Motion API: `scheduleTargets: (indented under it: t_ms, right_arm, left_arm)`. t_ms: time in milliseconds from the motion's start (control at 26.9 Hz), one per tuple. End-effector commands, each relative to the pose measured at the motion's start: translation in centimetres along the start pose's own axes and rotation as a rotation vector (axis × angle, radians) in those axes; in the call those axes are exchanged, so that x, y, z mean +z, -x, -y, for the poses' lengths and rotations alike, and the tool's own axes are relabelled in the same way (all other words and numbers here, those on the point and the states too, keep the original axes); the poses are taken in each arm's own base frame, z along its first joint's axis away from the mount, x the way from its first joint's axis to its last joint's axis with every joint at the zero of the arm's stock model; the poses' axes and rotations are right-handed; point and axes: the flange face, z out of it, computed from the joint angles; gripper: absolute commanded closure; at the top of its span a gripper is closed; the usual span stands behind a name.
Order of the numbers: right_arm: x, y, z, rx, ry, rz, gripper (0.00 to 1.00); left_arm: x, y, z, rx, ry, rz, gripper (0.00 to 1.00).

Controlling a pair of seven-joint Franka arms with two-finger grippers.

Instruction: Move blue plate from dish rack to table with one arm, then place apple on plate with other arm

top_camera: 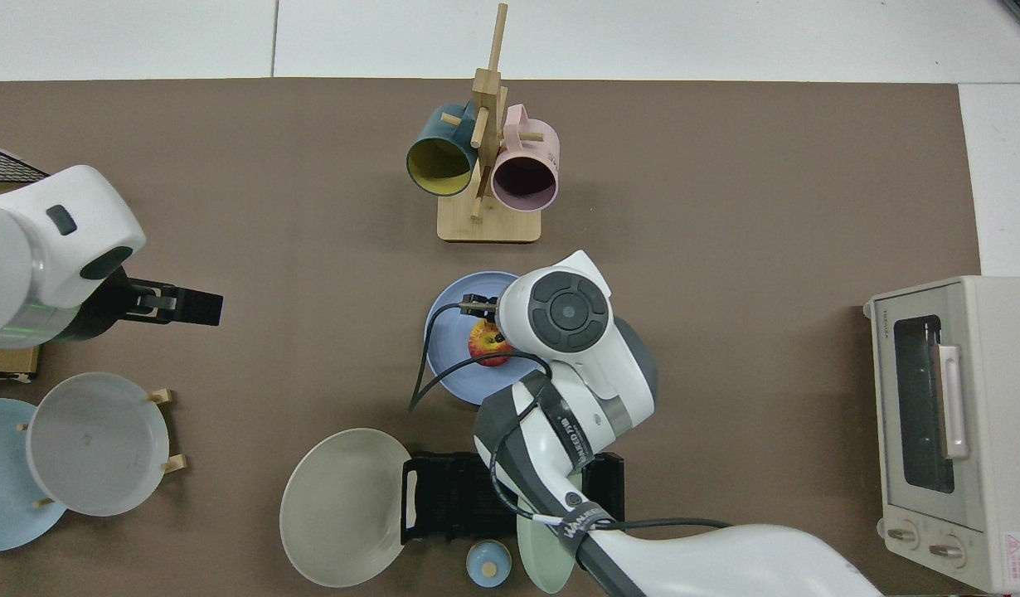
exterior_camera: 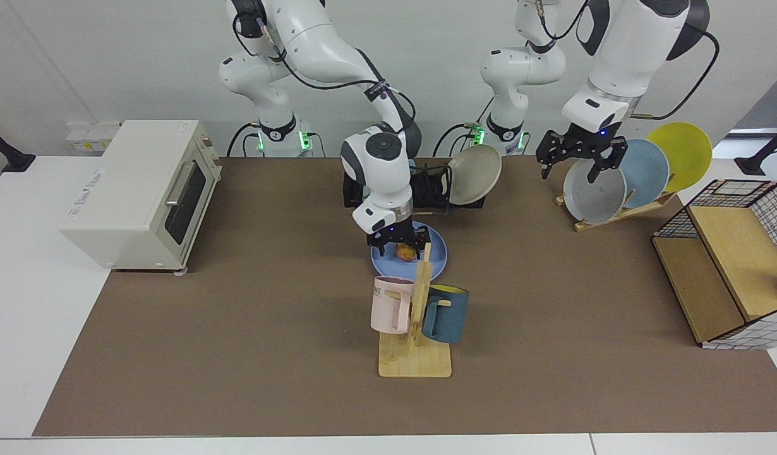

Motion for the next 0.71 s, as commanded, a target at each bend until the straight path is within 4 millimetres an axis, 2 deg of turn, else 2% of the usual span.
scheduleTargets:
  t_ms: [0,112,260,558,669]
  right_arm:
    - [-6.9,-3.6,-5.0,-0.031,0.027,-0.03,0.0]
    - [-10.6,-5.5,-8.7,-0.095,0.043,-0.015,0.0]
    - [-14.9,-7.0,-13.8,-0.182,0.064,0.021,0.0]
    - [-20.8,-8.2,-22.7,-0.249,0.085,0.09,0.0]
    - [-22.5,-8.5,-25.9,-0.279,0.082,0.102,0.0]
  left_arm:
    - [-1.9,-0.9,0.0,0.04,-0.042,0.03,0.0]
    - [-2.5,-1.8,0.2,0.046,-0.051,0.03,0.0]
    - [-2.7,-2.8,0.1,0.053,-0.043,0.031,0.0]
    - [-2.8,-3.1,-0.3,0.055,-0.031,0.014,0.0]
    - [-3.5,-2.8,-0.6,0.061,-0.033,0.003,0.0]
